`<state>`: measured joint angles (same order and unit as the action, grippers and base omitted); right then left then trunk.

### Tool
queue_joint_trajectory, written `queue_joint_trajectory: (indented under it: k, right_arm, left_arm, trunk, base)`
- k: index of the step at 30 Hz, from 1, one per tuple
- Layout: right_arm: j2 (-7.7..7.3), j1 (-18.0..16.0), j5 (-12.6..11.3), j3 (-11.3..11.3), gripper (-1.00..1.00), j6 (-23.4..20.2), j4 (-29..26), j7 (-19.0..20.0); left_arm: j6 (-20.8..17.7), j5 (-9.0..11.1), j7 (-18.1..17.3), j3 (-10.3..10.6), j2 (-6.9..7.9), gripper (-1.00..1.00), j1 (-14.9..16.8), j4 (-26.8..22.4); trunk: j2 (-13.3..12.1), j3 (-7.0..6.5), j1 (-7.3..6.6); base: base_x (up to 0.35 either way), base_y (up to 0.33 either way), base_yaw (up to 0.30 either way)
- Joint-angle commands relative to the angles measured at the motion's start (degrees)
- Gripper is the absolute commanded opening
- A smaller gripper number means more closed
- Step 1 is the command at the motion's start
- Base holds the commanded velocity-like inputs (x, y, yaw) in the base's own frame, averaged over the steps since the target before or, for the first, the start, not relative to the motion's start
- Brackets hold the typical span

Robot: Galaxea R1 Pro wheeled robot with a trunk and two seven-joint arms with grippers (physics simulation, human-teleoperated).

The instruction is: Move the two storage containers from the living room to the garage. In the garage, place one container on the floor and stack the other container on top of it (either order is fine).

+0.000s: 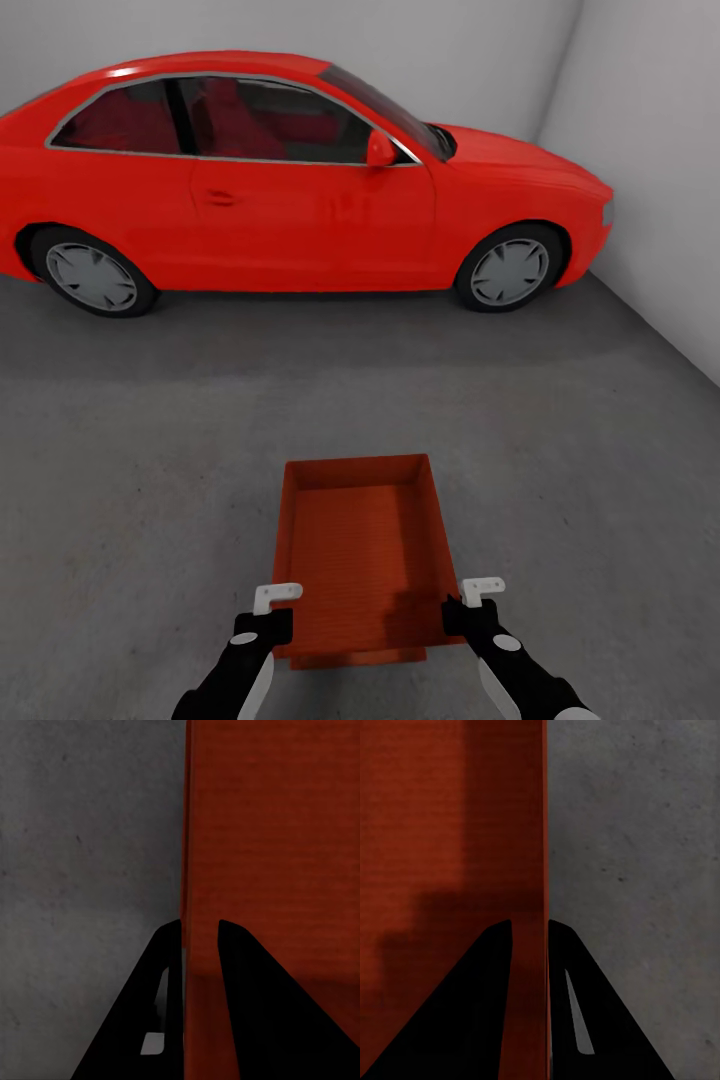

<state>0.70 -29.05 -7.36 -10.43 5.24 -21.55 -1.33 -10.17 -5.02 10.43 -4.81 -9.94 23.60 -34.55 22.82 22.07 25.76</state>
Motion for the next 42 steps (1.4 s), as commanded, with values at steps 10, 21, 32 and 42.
queue_joint_trajectory:
  k: [10,21,32,42]
  right_arm:
    - [-0.26,0.0,-1.0,-1.0,-1.0,0.2,0.2,0.5]
    - [-0.26,0.0,-1.0,-1.0,-1.0,0.2,0.2,0.5]
    - [-0.26,0.0,-1.0,-1.0,-1.0,0.2,0.2,0.5]
    - [-0.26,0.0,-1.0,-1.0,-1.0,0.2,0.2,0.5]
  left_arm:
    - [-0.4,-0.5,0.0,0.0,-0.06,-1.0,0.0,-0.9]
    - [-0.4,-0.5,0.0,0.0,-0.06,-1.0,0.0,-0.9]
    - [-0.4,-0.5,0.0,0.0,-0.06,-1.0,0.0,-0.9]
    - [-0.4,-0.5,0.0,0.0,-0.06,-1.0,0.0,-0.9]
  trunk:
    - [3.3,1.53,1.78]
    - [7.7,3.51,4.2]
    - [12.1,5.52,6.62]
    - [16.1,8.14,8.81]
  base:
    - [0.0,0.0,0.0]
    - [0.0,0.0,0.0]
    - [0.0,0.0,0.0]
    - [0.0,0.0,0.0]
